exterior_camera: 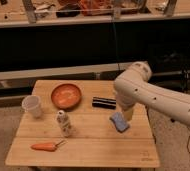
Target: Knock the bottle over
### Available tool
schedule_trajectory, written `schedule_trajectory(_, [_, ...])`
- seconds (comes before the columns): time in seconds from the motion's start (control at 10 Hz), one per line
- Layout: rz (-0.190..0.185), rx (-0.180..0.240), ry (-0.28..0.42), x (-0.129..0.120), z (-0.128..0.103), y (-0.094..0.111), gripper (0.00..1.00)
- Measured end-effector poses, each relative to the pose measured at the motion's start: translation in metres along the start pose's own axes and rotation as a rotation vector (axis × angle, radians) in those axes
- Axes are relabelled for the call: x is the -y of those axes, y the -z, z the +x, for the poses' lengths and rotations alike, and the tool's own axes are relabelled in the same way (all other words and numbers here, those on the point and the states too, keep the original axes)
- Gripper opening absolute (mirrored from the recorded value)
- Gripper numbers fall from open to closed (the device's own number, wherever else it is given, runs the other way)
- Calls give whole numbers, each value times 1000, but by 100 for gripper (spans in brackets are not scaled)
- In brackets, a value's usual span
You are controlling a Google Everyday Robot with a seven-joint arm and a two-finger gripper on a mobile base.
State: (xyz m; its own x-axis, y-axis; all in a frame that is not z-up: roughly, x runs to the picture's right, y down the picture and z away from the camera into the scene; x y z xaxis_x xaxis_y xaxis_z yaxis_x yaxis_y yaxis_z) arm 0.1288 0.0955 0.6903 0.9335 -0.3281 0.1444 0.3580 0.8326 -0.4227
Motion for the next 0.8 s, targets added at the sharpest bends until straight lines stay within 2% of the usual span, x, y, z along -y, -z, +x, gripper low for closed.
schedule_trajectory(0.2, [4, 6, 34, 2, -17, -1, 80])
schedule_trajectory(0.3, [8, 15, 62, 6, -36, -2, 80])
schedule_trajectory(0.5, [16, 25, 134, 16, -61, -6, 80])
schedule_trajectory(0.8, [25, 35, 184, 19, -73, -11, 80])
